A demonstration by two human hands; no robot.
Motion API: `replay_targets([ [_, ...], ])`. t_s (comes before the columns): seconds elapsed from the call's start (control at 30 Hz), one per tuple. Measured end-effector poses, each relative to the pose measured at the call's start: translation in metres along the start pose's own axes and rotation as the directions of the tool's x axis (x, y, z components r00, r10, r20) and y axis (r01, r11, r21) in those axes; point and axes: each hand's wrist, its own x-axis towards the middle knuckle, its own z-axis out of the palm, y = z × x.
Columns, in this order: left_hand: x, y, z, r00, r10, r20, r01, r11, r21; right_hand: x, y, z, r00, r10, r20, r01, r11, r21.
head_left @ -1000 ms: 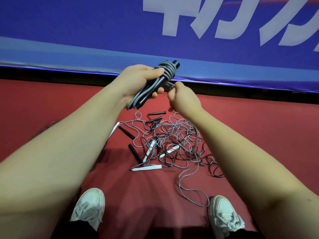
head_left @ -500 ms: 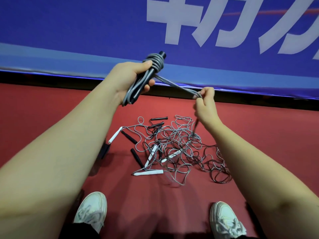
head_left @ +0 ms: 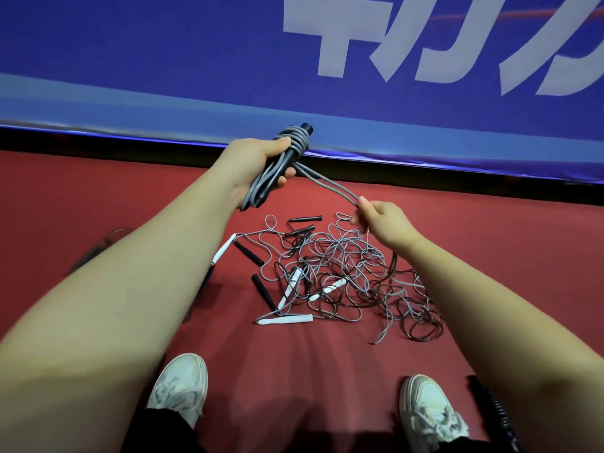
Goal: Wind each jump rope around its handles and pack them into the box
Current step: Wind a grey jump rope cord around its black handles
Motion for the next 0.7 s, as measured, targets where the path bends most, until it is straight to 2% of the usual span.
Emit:
replay_targets([
  [0.07,-0.001,0.002,0.008,0.999,0.016,0.027,-0.016,1.0,0.022,0.003,0.003,0.003,0.999,0.047,0.017,-0.045,0.99,-0.133],
  [0.17,0.0,0.004,0.012,0.998,0.059,0.016,-0.059,0.998,0.027,0.007,0.006,0.004,0.994,0.099,0.049,-0.101,0.994,0.045],
  [0.27,0.003,0.005,0.005,0.997,0.08,-0.023,-0.08,0.997,0.012,0.007,0.008,0.005,0.989,0.1,0.111,-0.112,0.988,0.107],
  [0.3,0.003,0.005,0.003,0.996,0.079,-0.029,-0.079,0.997,0.016,0.008,0.009,0.007,0.99,0.106,0.093,-0.115,0.989,0.096],
  [0.37,0.003,0.002,0.003,0.997,0.073,-0.03,-0.073,0.997,0.025,0.013,0.012,0.009,0.993,0.111,-0.039,-0.112,0.994,-0.009],
  [0.47,0.002,0.003,0.007,0.995,0.095,-0.015,-0.094,0.993,0.077,0.022,0.016,0.009,0.969,0.156,-0.189,-0.18,0.977,-0.116],
  [0.6,0.001,0.007,0.007,0.995,0.098,-0.032,-0.097,0.994,0.048,0.023,0.043,0.003,0.922,0.298,-0.246,-0.321,0.946,-0.055],
  [0.63,0.0,0.007,0.007,0.995,0.093,-0.028,-0.092,0.995,0.046,0.022,0.049,0.001,0.928,0.298,-0.224,-0.305,0.952,0.003],
  [0.7,0.0,0.009,0.006,0.996,0.082,-0.026,-0.082,0.996,0.026,0.017,0.053,-0.005,0.952,0.283,-0.12,-0.25,0.939,0.235],
])
